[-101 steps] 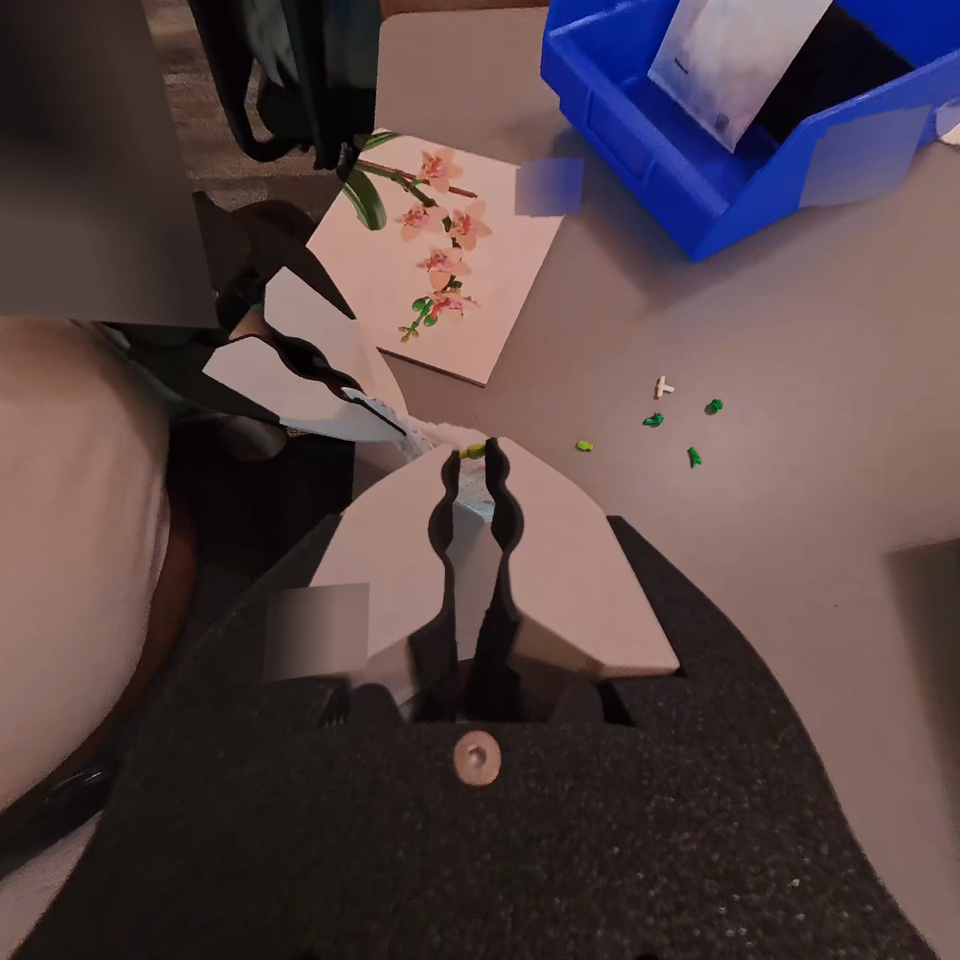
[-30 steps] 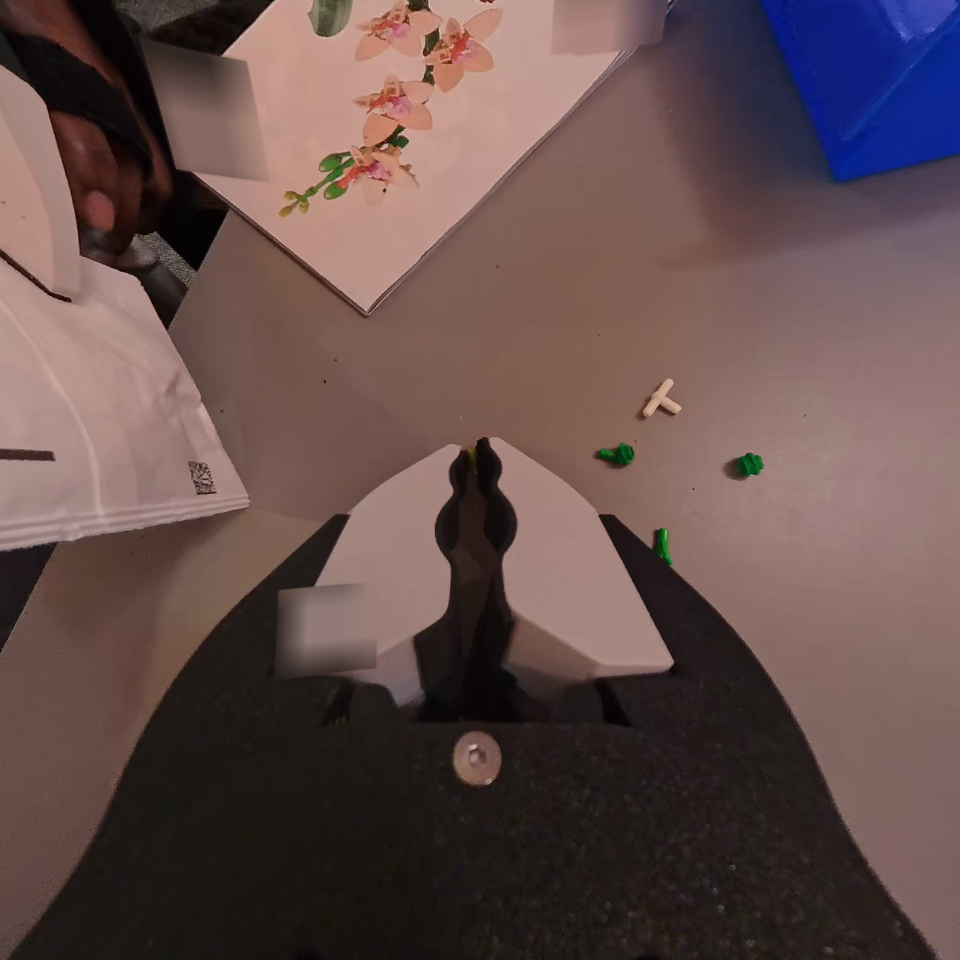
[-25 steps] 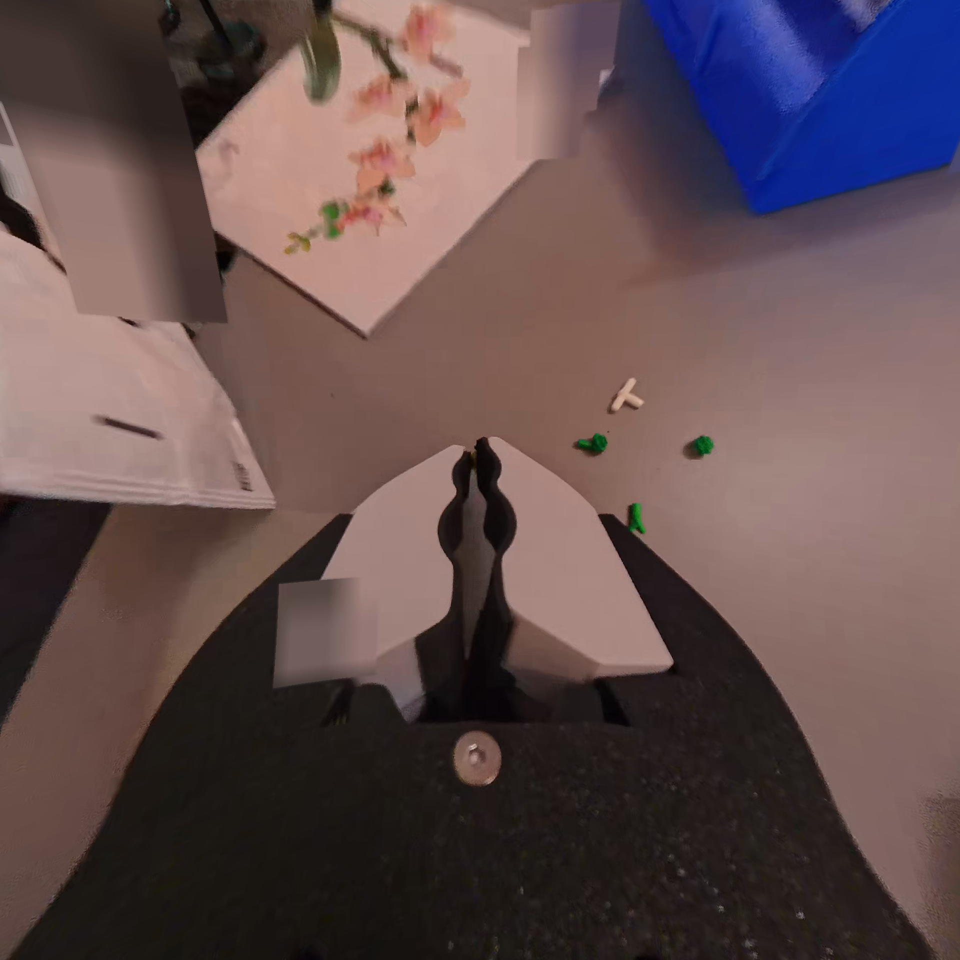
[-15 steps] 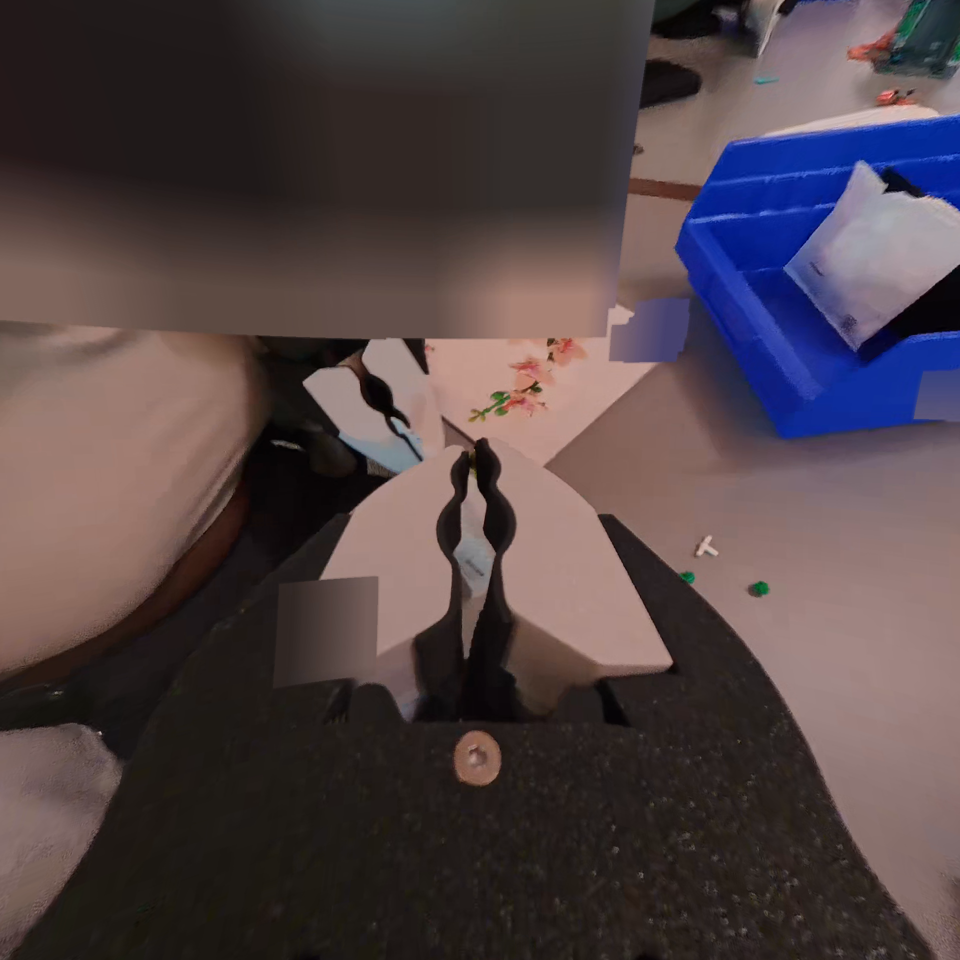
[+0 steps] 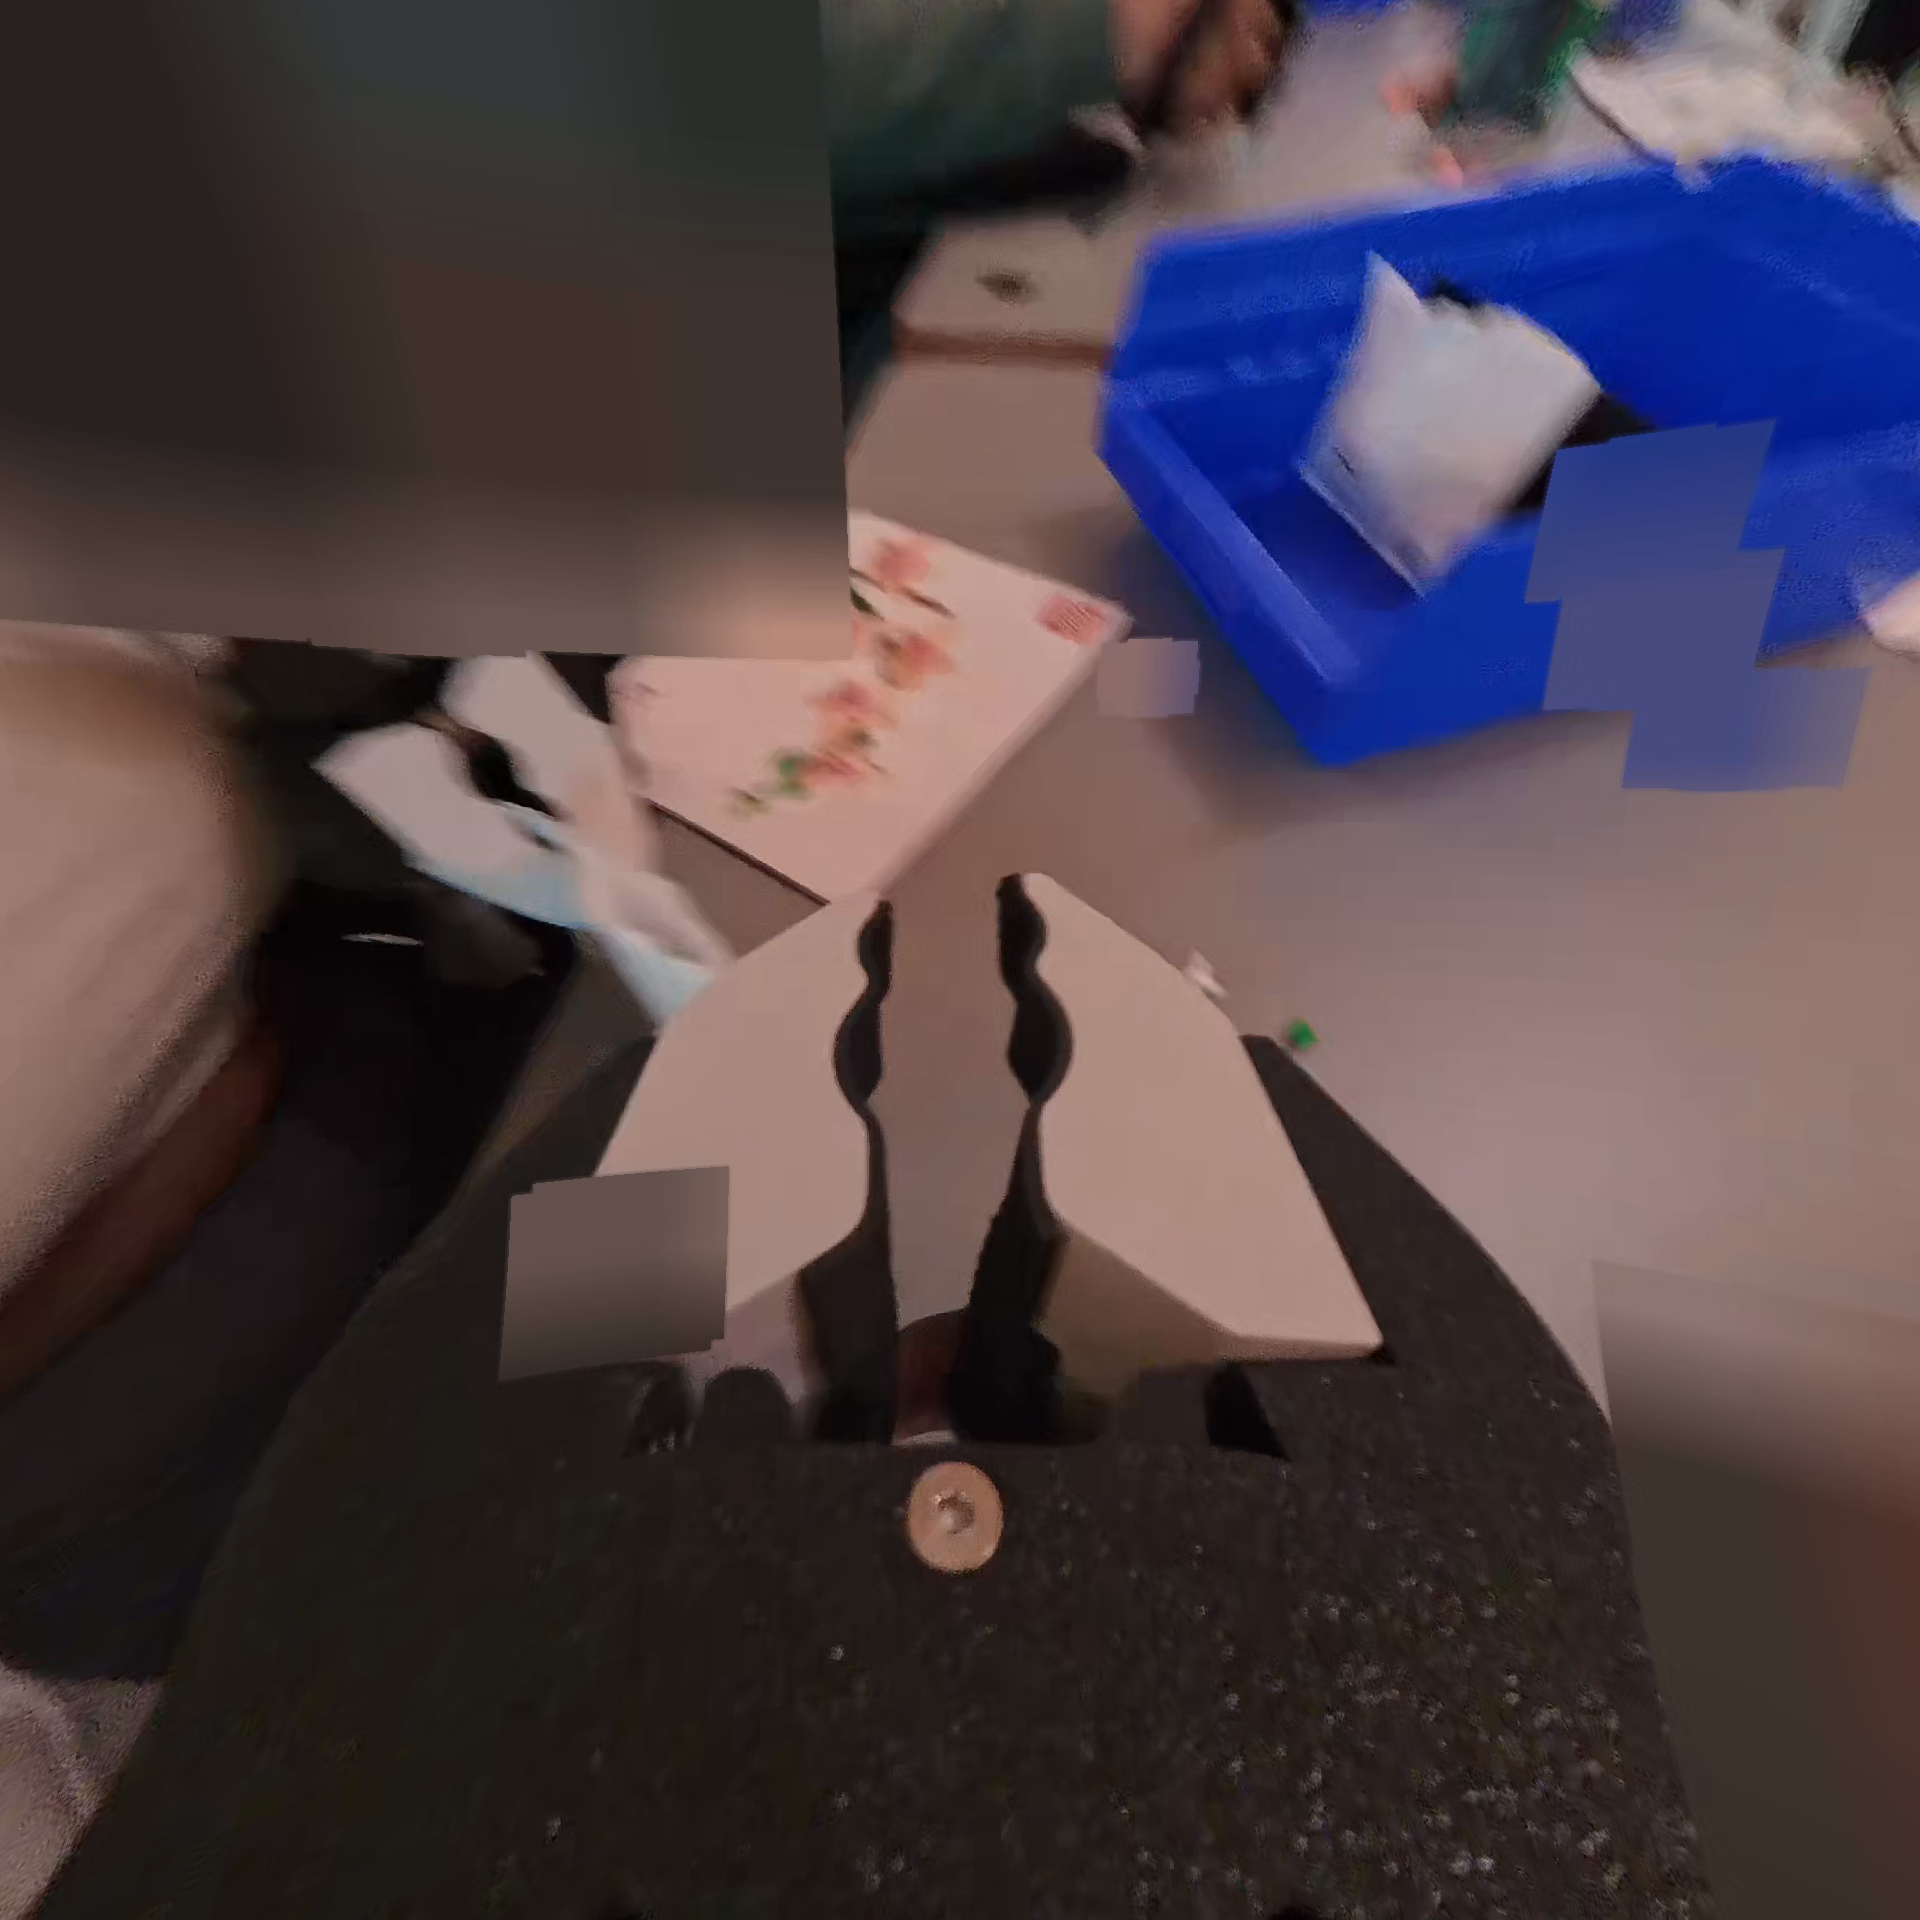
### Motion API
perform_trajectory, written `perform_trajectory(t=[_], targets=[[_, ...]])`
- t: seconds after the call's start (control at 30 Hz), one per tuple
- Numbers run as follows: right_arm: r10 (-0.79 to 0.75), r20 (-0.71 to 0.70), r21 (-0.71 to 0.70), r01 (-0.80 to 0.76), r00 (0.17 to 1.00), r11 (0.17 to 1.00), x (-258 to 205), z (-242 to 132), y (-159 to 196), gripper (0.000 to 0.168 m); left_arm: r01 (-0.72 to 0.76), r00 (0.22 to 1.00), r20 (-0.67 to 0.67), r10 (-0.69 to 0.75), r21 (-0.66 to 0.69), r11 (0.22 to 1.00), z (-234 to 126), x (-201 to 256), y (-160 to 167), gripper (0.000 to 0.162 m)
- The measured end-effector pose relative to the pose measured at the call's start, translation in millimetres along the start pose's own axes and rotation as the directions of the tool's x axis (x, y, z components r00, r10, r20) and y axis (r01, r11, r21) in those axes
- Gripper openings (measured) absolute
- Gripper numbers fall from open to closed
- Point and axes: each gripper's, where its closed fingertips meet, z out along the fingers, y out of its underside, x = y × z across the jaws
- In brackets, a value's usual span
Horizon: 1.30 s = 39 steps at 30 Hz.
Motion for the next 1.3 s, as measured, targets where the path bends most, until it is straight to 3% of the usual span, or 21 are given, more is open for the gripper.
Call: perform_trajectory(t=[0.1,0.2,0.6,1.0,1.2,1.3], targets=[[0.098,-0.067,-0.139,-0.107,0.993,0.985,36.6,23.6,47.4,0.028,-0.004,1.000,0.001,0.004,-0.001,1.000,0.8,-0.1,0.5,0.000],[0.058,-0.135,-0.238,-0.089,0.989,0.967,55.8,46.3,75.9,0.028,0.002,1.000,0.000,-0.002,-0.004,1.000,1.2,-0.7,1.1,0.000],[0.076,-0.072,-0.277,-0.093,0.994,0.956,62.4,66.1,85.5,0.004,0.016,1.000,-0.006,-0.016,-0.005,1.000,2.1,-1.8,2.1,0.000],[0.062,-0.055,-0.222,-0.073,0.997,0.972,52.5,47.4,64.7,0.003,0.016,1.000,0.010,-0.016,-0.012,1.000,3.1,-3.6,2.5,0.000],[0.037,-0.003,-0.010,-0.037,0.999,0.999,11.5,5.2,1.0,0.003,0.028,0.999,0.016,-0.027,-0.022,0.999,6.4,-7.2,3.7,0.000],[-0.062,-0.010,-0.040,0.061,0.998,0.997,-15.8,-4.2,-11.1,0.003,0.024,1.000,0.019,-0.024,-0.023,0.999,7.8,-7.2,3.7,0.000]])
